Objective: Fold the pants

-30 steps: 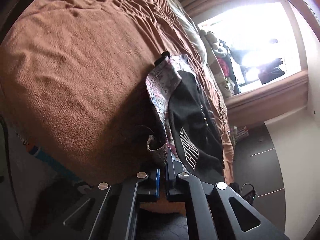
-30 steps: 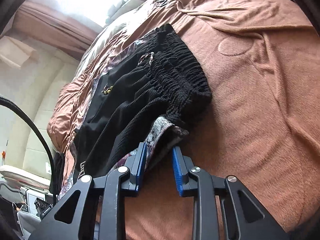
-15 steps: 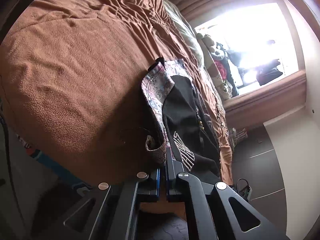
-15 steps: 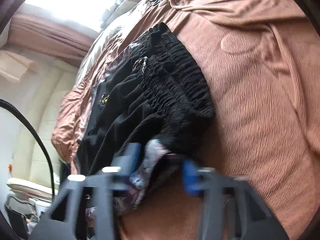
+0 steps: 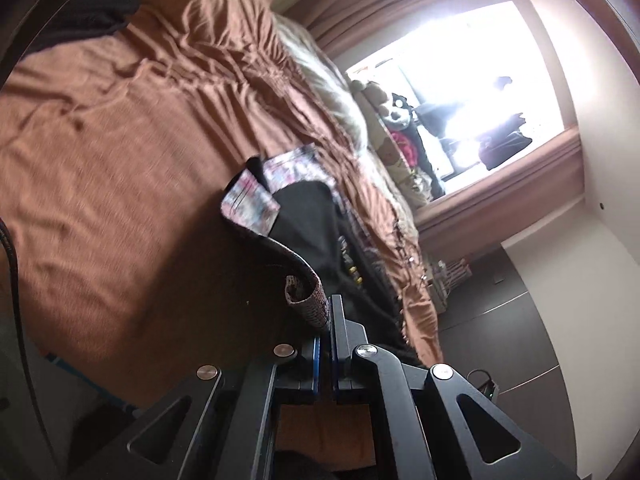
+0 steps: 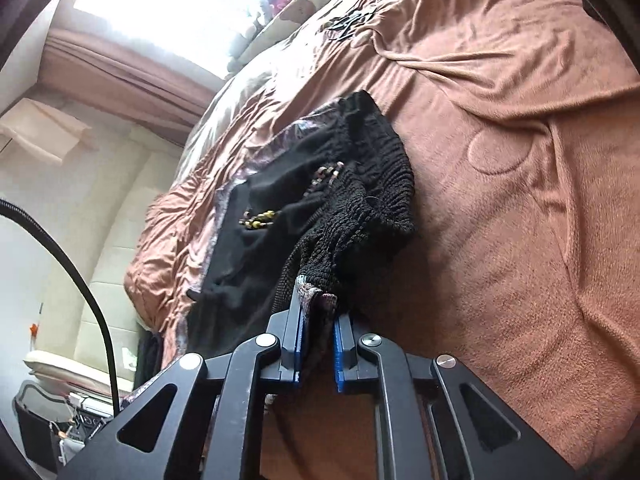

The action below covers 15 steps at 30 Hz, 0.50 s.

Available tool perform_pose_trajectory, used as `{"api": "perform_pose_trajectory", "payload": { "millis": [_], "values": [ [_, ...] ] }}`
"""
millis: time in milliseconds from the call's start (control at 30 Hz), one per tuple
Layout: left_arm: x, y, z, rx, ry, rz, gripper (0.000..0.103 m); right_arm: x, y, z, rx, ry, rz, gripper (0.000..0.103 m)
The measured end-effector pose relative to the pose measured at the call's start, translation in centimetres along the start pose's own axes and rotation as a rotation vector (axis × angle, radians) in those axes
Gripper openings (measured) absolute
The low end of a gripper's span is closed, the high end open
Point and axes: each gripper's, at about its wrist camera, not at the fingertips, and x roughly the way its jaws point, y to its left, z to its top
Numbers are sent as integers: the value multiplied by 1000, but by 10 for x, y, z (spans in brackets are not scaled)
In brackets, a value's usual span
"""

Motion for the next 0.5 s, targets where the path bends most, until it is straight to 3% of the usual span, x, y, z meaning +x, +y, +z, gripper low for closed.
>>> {"api": "perform_pose_trajectory", "payload": {
  "millis": [500],
  "values": [
    [22,-51,57,60,-64,-19,3,7,8,32,-21,-20,87,8]
  ]
}}
